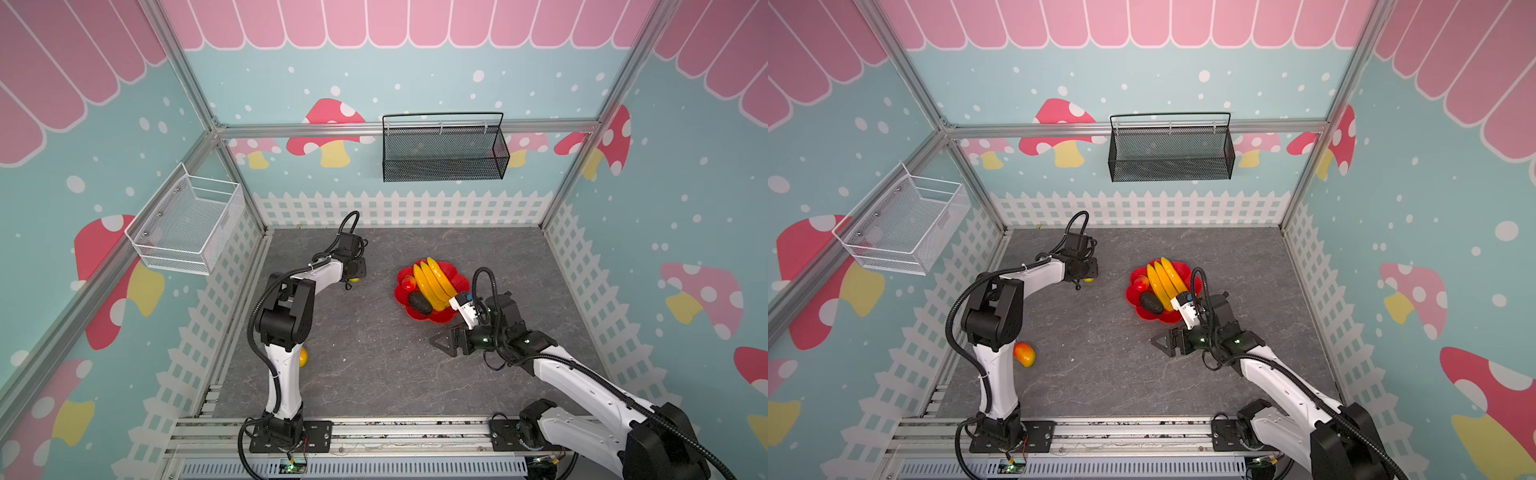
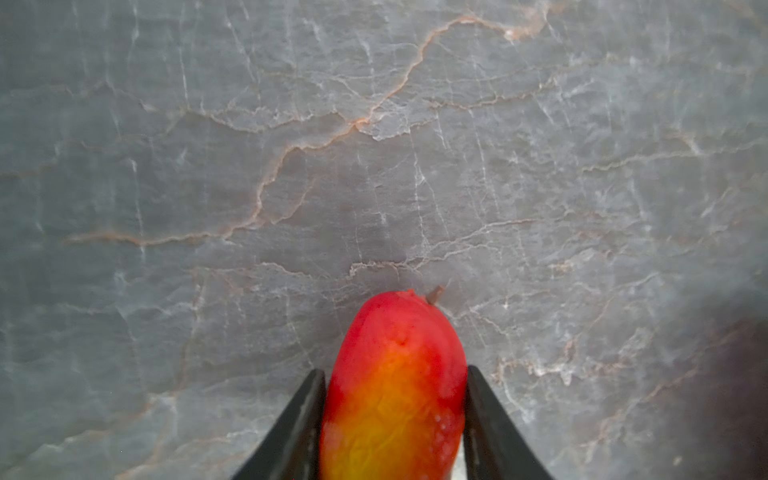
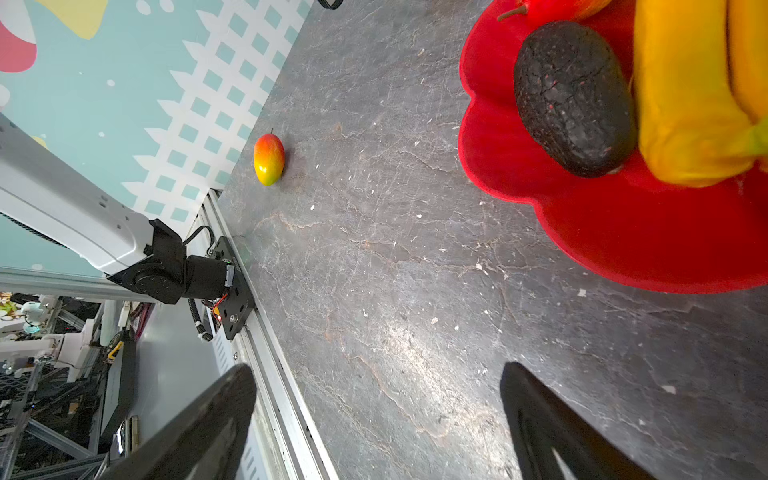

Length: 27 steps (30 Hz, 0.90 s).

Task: Place and organize the fake fruits in the fruit bowl
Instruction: 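Grasp the mango farthest from the robot with the left gripper, then carry the mango with the left gripper and drop it into the bowl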

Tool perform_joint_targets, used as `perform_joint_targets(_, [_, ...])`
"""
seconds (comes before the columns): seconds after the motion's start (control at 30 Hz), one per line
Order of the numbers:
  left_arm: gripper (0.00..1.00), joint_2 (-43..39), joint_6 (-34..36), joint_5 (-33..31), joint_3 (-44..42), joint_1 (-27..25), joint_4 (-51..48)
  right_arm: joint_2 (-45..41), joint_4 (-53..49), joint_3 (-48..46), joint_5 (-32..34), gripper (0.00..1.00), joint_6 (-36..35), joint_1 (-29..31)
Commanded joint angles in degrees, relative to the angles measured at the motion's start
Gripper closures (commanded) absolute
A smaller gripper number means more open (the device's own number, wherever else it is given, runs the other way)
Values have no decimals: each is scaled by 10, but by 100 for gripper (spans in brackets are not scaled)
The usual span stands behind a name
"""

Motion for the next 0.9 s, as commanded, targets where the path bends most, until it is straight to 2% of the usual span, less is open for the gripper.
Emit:
perform_joint_targets(0.0, [63, -18, -10, 20, -9, 2, 9, -16, -13, 6, 20, 5, 3, 3])
perform_joint_targets(0.17, [64, -124, -16, 26, -84, -40, 44, -60, -34, -3, 58, 5, 36, -18])
perform_joint_targets(0.27, [64, -174, -13, 22, -109, -89, 47, -89, -47, -12, 61, 5, 49, -37])
perform_joint_targets(0.37, [64, -192, -8, 32, -105, -162, 50, -120, -63, -20, 75, 5, 65, -59])
perform_joint_targets(0.47, [64, -172, 4, 58, -66, -216, 55, -152, -73, -25, 93, 5, 83, -85])
perform_joint_targets(0.57, [64, -126, 4, 73, -12, -249, 66, -167, -75, -20, 96, 5, 96, -100])
perform_joint_targets(0.7, [64, -43, -3, 88, 68, -270, 88, -177, -73, -16, 92, 5, 101, -103])
perform_joint_targets(0.87, [64, 37, -41, 112, 113, -278, 191, -196, -69, -20, 85, 5, 99, -103])
